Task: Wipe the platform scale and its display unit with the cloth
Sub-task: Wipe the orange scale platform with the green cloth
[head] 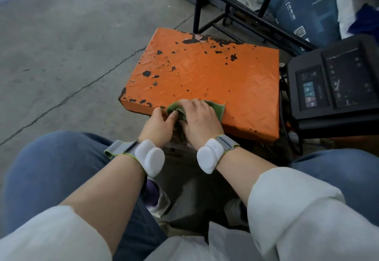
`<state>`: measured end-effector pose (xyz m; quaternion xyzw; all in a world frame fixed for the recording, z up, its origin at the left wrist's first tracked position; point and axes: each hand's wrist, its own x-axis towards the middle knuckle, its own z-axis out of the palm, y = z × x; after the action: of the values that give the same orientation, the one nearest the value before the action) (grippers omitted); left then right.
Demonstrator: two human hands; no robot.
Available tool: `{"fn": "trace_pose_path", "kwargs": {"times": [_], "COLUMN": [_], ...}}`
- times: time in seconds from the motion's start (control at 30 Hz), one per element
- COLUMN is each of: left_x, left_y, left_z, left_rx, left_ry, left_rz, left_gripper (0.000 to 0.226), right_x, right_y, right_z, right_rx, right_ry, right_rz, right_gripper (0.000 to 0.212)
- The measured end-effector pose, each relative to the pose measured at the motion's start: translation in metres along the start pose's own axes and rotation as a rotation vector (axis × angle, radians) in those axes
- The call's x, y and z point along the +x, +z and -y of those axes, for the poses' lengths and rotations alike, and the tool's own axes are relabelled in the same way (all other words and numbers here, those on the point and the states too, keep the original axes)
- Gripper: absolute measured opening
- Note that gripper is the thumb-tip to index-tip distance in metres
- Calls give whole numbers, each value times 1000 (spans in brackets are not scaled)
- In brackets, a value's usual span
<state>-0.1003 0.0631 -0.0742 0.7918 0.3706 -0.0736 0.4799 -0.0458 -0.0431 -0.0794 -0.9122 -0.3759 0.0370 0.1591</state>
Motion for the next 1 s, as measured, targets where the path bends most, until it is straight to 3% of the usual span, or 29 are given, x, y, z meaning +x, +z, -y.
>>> {"fn": "trace_pose_path", "kwargs": {"times": [0.13, 0.23, 0.27, 0.33, 0.4, 0.5, 0.6, 0.73, 0.87, 1.0], "left_x": [4, 5, 7, 9, 8, 16, 25, 24, 18, 25], "left_y": [2, 6, 7, 7, 3, -3, -8, 3, 18, 15], "left_z": [0, 2, 3, 5, 4, 11, 12, 7, 2, 10], "left_rx": [-342, -409, -402, -401, -366, -347, -357, -340, -318, -388], "left_ry": [-127, -144, -131, -134, -128, -161, -199, -224, -207, -231], "left_rz": [59, 55, 39, -8, -81, -240, -344, -252, -86, -192], "left_gripper": [47, 57, 59, 62, 48, 33, 31, 46, 42, 34], "right_x": [-5, -5, -4, 0, 6, 8, 4, 3, 2, 2], "right_y": [-21, -31, -32, -32, -29, -21, -8, -4, -2, -3], "right_z": [-8, -13, -16, -27, -41, -57, -60, -61, -60, -61], "right_rx": [214, 260, 261, 213, 71, -119, -222, -287, -316, -312], "right_ry": [-5, -20, -18, 17, 125, 297, 302, 288, 280, 281], "right_rz": [157, 290, 269, 78, -87, -1, 148, 168, 142, 142], "right_gripper": [55, 52, 49, 42, 39, 49, 60, 61, 60, 60]}}
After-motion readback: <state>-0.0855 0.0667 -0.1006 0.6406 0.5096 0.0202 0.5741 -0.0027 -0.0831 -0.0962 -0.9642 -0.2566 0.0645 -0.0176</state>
